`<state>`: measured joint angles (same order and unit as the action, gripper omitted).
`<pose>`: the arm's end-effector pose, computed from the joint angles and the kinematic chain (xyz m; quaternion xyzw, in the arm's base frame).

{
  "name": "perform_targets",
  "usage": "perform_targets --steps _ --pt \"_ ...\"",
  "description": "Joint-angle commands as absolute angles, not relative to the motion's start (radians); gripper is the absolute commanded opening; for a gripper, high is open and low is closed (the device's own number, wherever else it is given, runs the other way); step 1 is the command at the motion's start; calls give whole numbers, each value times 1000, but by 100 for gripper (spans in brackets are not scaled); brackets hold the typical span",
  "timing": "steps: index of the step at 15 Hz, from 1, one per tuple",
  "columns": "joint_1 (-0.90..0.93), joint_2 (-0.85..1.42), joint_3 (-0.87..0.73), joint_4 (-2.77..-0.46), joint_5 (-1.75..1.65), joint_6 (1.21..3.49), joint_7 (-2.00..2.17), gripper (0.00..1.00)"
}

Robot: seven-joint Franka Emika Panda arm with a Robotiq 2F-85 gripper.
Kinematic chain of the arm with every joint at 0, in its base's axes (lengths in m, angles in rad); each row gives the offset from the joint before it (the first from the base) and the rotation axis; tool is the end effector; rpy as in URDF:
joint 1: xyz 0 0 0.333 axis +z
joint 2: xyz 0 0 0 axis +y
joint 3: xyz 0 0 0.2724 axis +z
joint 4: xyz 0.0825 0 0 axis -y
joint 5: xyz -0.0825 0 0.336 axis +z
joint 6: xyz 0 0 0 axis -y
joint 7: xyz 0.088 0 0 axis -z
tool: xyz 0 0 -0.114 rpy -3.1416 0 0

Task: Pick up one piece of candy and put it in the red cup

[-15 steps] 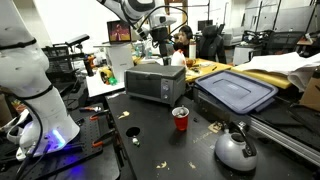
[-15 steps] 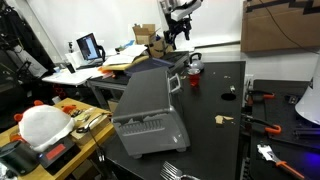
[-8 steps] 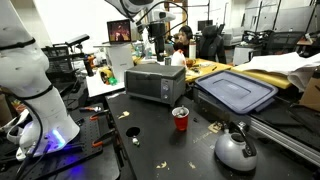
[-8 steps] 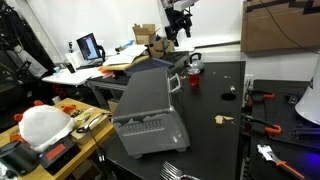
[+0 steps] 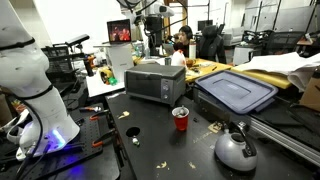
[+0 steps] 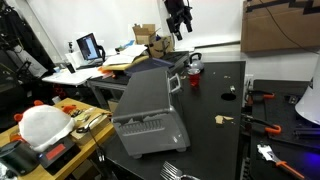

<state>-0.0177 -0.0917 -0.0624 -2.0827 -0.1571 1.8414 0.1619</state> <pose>0.4655 -0.0513 0.4250 0.9903 -0.0933 -0.0715 0.0740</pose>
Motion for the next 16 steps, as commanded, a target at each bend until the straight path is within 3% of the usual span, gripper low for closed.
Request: perform_targets --steps 1,16 --pt "-22 -91 -52 -2032 -107 1730 68 100" --pt "-6 -78 -16 -1918 -74 1542 -83 100"
